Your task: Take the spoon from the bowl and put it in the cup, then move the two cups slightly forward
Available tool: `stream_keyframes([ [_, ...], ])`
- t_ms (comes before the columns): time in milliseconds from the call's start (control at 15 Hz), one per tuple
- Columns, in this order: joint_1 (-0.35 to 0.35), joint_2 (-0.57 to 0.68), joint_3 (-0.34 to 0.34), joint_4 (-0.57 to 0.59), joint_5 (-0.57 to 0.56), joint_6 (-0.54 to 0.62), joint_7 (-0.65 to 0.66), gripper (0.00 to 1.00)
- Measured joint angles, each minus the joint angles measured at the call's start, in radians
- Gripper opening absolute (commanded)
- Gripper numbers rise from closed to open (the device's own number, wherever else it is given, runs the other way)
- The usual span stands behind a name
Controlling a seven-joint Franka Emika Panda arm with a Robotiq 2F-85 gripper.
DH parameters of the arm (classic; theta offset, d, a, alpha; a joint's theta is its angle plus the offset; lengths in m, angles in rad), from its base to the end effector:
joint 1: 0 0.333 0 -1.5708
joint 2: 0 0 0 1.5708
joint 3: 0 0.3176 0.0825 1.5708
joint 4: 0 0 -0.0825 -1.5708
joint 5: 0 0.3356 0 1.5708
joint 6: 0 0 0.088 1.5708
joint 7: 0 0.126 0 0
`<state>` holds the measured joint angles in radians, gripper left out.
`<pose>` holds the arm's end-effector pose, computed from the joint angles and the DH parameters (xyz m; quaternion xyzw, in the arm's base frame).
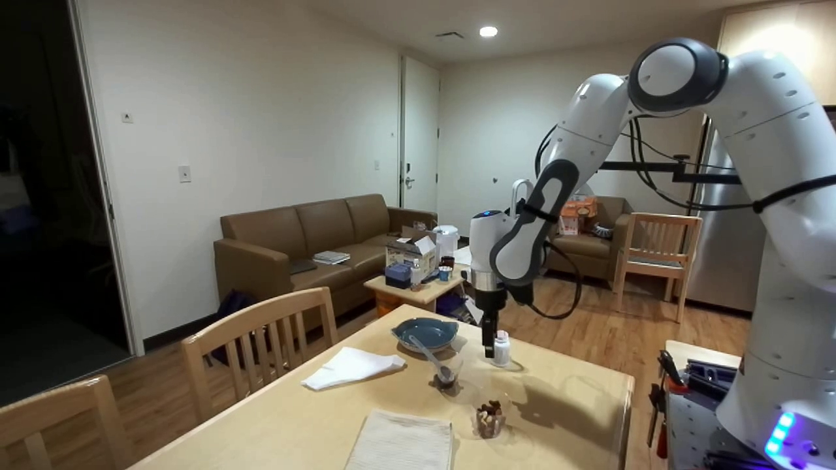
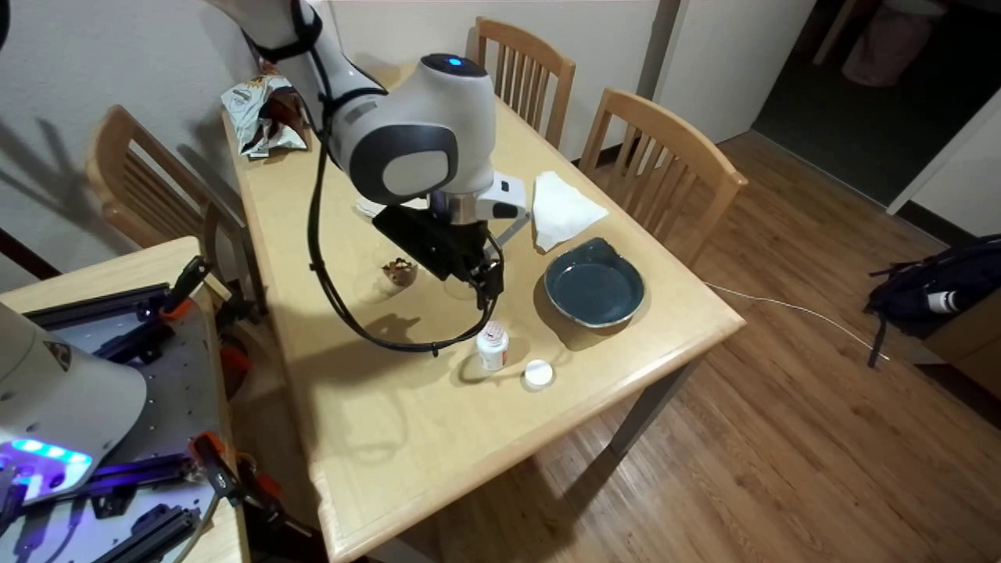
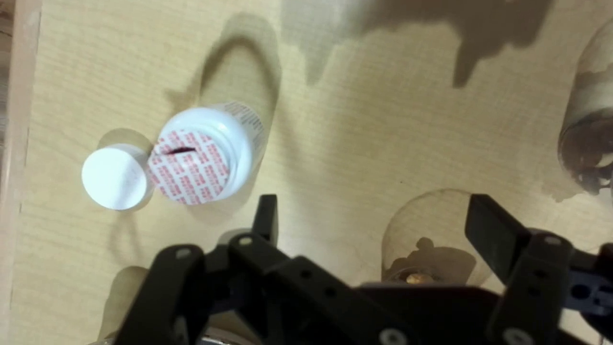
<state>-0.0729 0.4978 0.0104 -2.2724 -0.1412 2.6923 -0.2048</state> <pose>0.4998 -0.0276 0.1574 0.9898 0.1349 -0.0418 0.0203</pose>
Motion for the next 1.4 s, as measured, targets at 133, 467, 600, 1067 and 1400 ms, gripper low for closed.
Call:
stream_keyframes([
  [133,0.005,0.0,-0.005,0.003,-0.01,0.0,0.0,1.0],
  [467,0.071,0.0,-0.048,-0.003,-0.15,0.192,-0.007,1.0],
  [600,0.044,0.0,0.018,-0.015,-0.126,0.255,-0.038,1.0],
  [1067,-0.137,-0.029,0.362,-0.093,0.074,0.26,-0.137,1.0],
  [1400,-0.137,-0.042,0.426,-0.134,0.122,0.249,-0.137,1.0],
])
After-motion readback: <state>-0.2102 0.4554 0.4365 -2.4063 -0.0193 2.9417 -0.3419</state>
